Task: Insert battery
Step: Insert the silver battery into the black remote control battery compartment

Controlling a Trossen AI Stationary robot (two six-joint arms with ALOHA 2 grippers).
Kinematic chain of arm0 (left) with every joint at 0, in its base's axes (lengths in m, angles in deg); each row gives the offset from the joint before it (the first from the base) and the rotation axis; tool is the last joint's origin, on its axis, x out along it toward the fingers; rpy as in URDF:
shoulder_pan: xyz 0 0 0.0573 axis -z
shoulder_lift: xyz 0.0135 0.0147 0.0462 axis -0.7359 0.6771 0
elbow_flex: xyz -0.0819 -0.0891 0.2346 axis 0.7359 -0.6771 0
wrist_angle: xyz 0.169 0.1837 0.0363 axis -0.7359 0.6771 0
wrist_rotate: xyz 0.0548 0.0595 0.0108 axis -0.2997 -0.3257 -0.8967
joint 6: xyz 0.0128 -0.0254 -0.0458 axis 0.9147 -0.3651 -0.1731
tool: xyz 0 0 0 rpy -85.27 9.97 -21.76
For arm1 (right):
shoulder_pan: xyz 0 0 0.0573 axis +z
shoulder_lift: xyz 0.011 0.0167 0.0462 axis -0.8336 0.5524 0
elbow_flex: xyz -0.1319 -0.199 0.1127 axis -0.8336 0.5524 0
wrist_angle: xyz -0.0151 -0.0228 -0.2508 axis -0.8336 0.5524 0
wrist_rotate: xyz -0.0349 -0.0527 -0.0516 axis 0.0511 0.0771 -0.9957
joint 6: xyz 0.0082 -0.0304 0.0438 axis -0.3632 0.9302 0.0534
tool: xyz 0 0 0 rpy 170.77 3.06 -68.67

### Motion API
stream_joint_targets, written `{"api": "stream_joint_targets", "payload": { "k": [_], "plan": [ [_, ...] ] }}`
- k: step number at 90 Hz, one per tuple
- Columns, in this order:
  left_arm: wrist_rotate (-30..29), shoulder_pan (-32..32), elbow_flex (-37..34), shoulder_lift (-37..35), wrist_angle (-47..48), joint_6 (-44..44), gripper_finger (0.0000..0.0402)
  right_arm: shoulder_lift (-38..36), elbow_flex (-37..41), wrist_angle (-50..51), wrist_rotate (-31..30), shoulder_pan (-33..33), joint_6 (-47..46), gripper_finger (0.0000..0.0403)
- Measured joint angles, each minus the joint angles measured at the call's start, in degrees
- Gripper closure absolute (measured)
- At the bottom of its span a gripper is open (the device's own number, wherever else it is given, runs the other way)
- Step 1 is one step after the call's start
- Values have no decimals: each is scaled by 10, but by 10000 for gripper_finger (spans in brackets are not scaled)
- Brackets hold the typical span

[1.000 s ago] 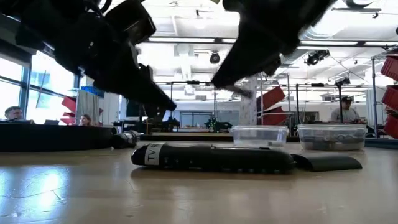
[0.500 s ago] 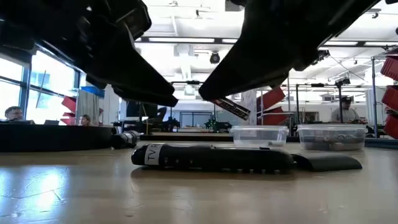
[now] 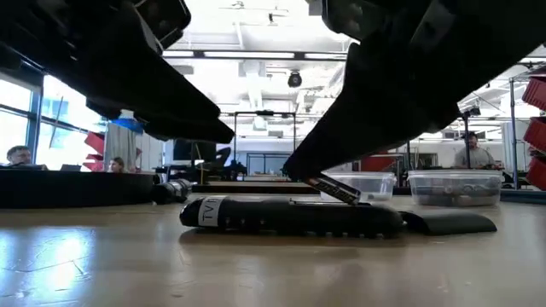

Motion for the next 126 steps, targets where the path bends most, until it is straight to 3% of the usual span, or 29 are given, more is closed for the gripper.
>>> {"api": "stream_joint_targets", "payload": {
  "k": [62,88,126],
  "plan": [
    [-6,1,0,0,-7,-1,191,23,1,-2,-8,2,7,403],
    [-6,0,0,0,-6,-1,191,14,-2,66,-7,14,-48,402],
    [-4,0,0,0,-6,-1,191,15,-9,70,19,19,-35,402]
  ]
}}
